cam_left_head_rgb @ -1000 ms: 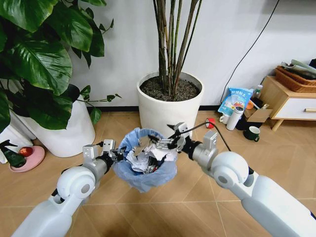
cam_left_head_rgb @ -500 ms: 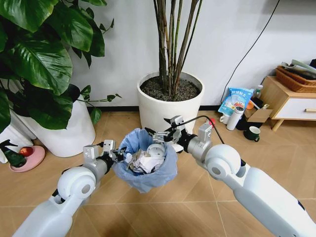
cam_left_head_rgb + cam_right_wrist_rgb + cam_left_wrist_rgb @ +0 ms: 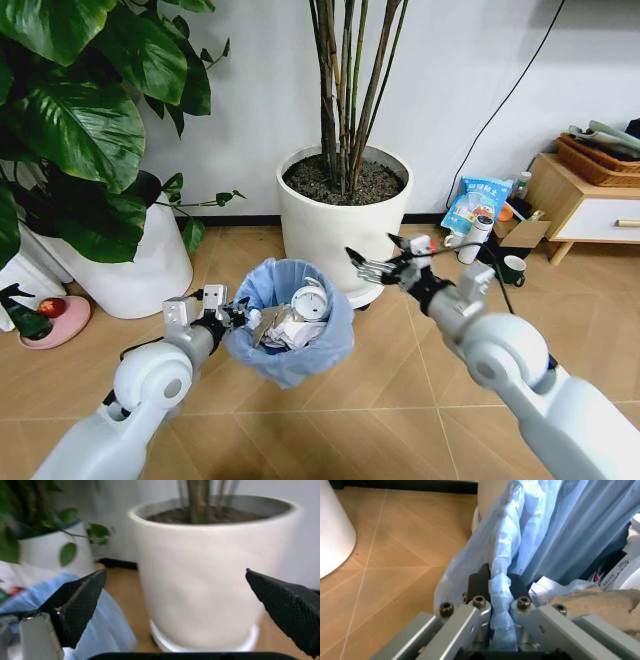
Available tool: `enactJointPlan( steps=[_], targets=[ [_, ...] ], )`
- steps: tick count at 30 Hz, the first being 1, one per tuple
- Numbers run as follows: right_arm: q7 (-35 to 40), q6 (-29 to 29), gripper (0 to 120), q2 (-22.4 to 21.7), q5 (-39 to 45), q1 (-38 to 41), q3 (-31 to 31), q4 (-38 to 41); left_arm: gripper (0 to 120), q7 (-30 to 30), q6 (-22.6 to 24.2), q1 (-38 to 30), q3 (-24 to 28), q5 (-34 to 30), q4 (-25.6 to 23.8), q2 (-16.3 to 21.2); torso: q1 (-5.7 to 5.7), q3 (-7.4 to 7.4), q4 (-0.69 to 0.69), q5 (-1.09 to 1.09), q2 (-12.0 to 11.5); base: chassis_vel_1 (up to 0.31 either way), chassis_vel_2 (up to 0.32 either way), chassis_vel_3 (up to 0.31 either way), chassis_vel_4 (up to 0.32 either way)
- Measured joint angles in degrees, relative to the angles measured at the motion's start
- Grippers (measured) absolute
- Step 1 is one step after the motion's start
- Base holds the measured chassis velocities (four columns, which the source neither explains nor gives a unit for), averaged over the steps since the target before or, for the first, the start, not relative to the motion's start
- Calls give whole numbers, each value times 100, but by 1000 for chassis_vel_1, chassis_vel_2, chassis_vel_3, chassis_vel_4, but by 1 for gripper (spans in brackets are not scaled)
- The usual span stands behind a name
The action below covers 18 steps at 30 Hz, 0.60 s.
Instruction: Pick up the trash bin and place the garbage on the floor into it.
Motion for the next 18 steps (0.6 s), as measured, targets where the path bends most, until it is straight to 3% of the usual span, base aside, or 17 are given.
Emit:
enactJointPlan(
  steps=[3,8,14,18],
  targets=[
    [18,7,100,197,-595,-677,450,156,0,-16,5,112,-40,37,-77,0,0,0,-1,2,0,0,0,0,0],
    [18,28,100,676,-1155,-1109,816,255,0,-22,7,173,-71,73,-121,-29,0,0,0,2,0,0,0,0,0],
    [-9,107,100,1219,-1625,-1411,932,320,0,-22,6,156,-67,92,-116,-33,0,1,0,1,0,0,0,0,0],
    [-30,172,100,1310,-1810,-1539,910,358,0,-21,6,134,-35,91,-107,-42,0,1,0,1,0,0,0,0,0]
  ],
)
